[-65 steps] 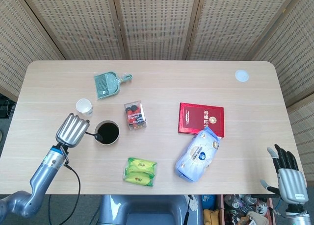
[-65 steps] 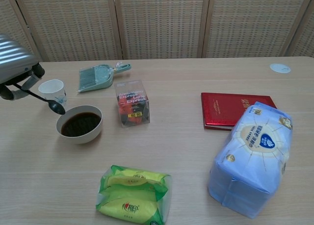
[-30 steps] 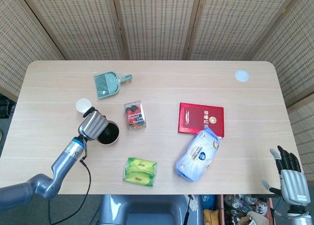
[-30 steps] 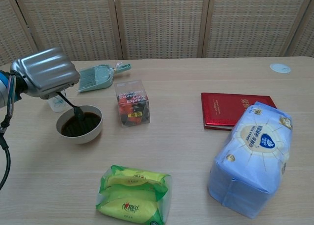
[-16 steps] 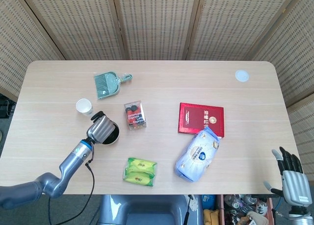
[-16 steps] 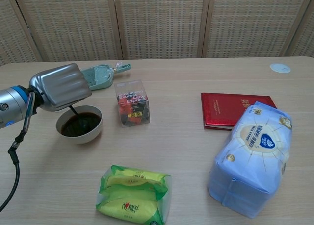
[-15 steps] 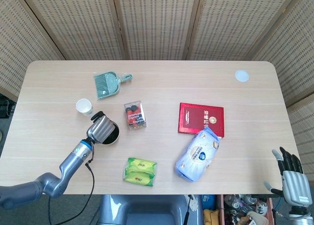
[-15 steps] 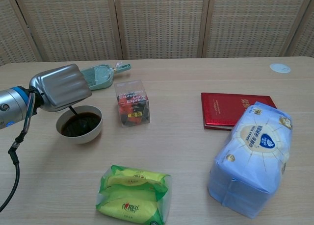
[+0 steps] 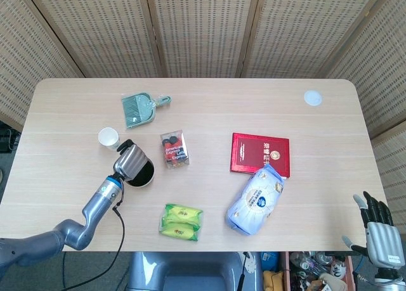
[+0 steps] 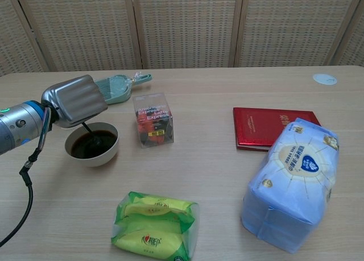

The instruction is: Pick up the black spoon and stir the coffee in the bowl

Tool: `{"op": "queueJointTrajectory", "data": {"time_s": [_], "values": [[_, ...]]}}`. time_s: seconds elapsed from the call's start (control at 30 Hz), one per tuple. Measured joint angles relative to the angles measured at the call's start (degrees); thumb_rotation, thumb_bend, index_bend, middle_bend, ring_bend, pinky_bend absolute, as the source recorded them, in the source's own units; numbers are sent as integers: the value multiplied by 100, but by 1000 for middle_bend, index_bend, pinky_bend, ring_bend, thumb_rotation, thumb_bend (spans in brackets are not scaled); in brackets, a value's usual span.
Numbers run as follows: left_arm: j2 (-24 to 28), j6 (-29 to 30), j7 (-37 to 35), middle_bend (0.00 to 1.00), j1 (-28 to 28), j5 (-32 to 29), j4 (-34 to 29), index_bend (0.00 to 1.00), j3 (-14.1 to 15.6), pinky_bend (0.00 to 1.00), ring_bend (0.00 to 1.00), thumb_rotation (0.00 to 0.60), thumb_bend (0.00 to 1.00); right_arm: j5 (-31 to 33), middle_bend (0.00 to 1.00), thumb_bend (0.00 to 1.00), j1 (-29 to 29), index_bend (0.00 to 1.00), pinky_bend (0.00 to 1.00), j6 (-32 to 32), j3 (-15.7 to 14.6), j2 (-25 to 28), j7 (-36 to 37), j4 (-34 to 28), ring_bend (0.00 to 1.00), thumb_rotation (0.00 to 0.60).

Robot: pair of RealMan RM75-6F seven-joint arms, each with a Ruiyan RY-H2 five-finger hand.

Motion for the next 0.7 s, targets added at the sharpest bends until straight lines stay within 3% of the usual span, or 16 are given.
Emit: {"op": "queueJointTrajectory", "data": {"time_s": [0.3,0.7], "values": [[-230,-59,-176,824,-108,-45,70,700,-70,707,719,600,397,31,32,236,-28,81,0,0,4,11,-9,-6,0,600],[140,116,-115,824,63,149,-408,701,247,707,719,600,396,-9,33,235,24,81,0,-47,23,1,-13,-3,0,600]]}}
